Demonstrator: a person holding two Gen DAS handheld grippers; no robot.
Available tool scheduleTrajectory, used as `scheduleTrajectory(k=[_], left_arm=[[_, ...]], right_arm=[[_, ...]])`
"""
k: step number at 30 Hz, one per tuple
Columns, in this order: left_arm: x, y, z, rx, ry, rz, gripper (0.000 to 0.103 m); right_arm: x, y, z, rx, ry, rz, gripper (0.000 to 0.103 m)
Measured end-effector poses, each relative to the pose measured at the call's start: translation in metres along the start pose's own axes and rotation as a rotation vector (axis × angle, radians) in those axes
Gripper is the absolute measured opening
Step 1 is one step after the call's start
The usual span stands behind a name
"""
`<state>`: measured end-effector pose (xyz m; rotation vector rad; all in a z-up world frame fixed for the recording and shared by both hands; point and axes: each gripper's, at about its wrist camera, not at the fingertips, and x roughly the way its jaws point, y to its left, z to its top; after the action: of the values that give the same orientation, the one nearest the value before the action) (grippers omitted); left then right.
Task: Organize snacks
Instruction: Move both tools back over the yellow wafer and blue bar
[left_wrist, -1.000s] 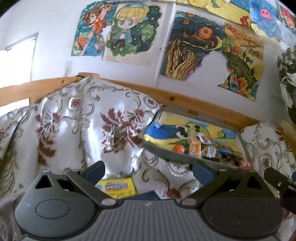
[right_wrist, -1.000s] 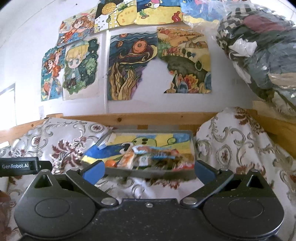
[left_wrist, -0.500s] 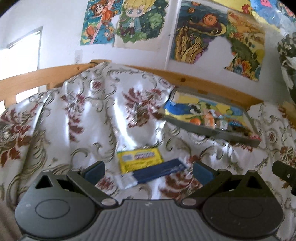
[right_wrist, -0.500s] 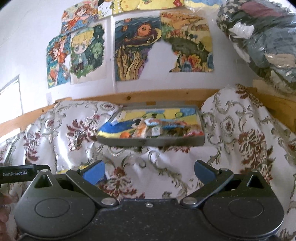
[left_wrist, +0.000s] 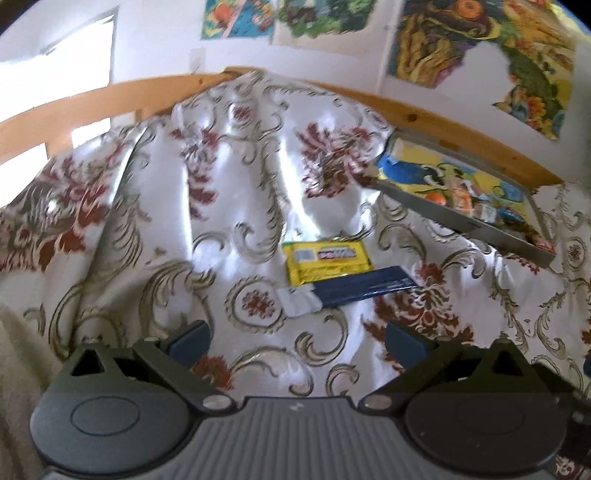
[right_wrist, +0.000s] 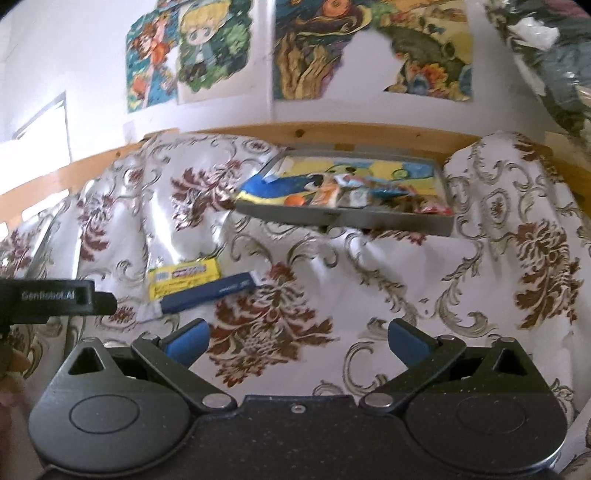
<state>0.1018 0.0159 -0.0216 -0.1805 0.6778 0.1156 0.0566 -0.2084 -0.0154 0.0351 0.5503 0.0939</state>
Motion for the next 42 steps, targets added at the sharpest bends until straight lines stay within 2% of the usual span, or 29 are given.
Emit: scheduleTrajectory(k=[6,12,21,27,31,35,42], left_arm=[[0.009,0.006,0.006,-0.024,0.057,0.042,0.103],[0.024,0.008,0.017,-0.012,0.127,0.051,0.103],[0.049,0.009,0.044,0.088,0.114,0.065,0.103],[0.079,0.009,0.071,0.177,0.166,-0.002,0.103],[0.091,0.01,0.085,0.217,0.141,-0.021,0.103],[0.1,0.013,0.098,0.26,0.122,-0.091,0.103],[0.126,0.024,0.119,0.199,0.141,-0.189,0.103]], right_arm=[[0.005,0.007,-0.002,-0.015,0.034,0.023,0.102],[0.013,0.011,-0.001,-0.021,0.069,0.042,0.102],[0.032,0.009,0.006,-0.013,0.106,0.048,0.102],[0.046,0.014,0.012,-0.028,0.129,0.063,0.102],[0.056,0.022,0.015,-0.037,0.146,0.075,0.102],[0.068,0.032,0.019,-0.044,0.16,0.085,0.102],[0.101,0.052,0.028,0.039,0.206,0.138,0.102]])
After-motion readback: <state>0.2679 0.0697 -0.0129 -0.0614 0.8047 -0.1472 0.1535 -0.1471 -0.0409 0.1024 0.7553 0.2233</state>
